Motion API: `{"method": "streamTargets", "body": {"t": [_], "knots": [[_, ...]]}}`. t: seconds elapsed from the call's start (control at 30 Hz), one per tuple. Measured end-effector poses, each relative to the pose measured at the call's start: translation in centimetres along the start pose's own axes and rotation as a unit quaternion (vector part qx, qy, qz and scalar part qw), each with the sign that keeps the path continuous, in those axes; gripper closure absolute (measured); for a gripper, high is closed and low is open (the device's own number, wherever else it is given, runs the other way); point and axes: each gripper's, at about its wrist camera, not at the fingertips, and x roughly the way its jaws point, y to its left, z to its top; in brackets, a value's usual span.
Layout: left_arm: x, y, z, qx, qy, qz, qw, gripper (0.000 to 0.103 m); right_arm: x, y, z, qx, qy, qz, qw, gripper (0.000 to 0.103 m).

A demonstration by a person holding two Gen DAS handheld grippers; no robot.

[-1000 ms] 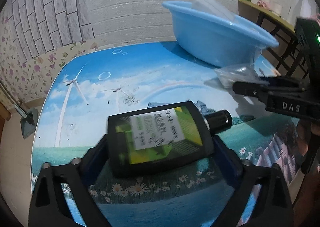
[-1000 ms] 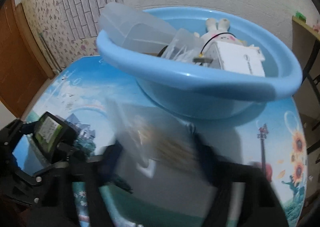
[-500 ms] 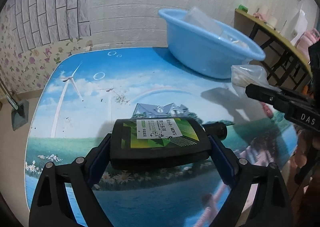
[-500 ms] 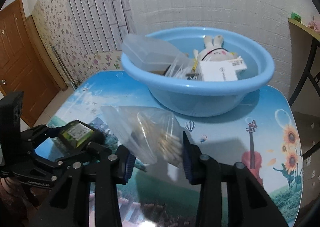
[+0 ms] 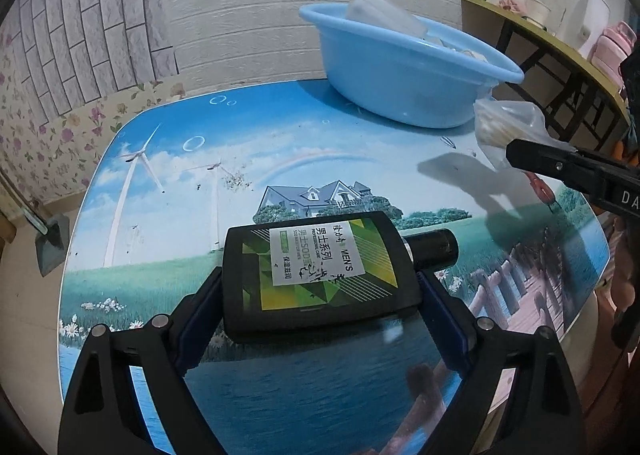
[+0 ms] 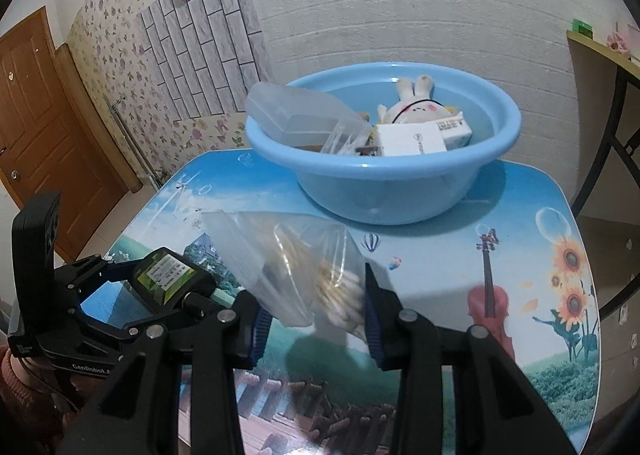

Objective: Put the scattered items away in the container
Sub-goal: 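Carry the bottle and swab bag over the basin and release both inside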

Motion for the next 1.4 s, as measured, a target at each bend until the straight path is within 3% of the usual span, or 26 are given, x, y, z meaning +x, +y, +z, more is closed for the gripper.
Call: {"method": "streamTargets", "body": {"t": [0.47, 0.6, 0.83, 1.4], "knots": [[1.2, -0.1, 0.2, 0.015, 0.006, 0.005, 0.9999, 0.005, 0.6, -0.5, -0.8, 0.007, 0.016, -0.010, 1.000, 0.065], [1.4, -0.4, 0.4, 0.020, -0.004, 0.011, 0.9997, 0.009, 0.8, -0.4, -1.0, 0.007, 0.019, -0.012, 1.000, 0.065], [0.5, 0.3, 0.3, -0.010, -0.017, -0.018, 0.9996, 0.009, 0.5, -0.3, -0.8, 0.006, 0.014, -0.013, 1.000, 0.065], [-6.8, -1.3, 4.1, -0.018, -0.108, -0.041, 0.9931, 0.009, -4.2, 1.2, 1.4, -0.010, -0.051, 0.008, 0.999, 0.066]]}}
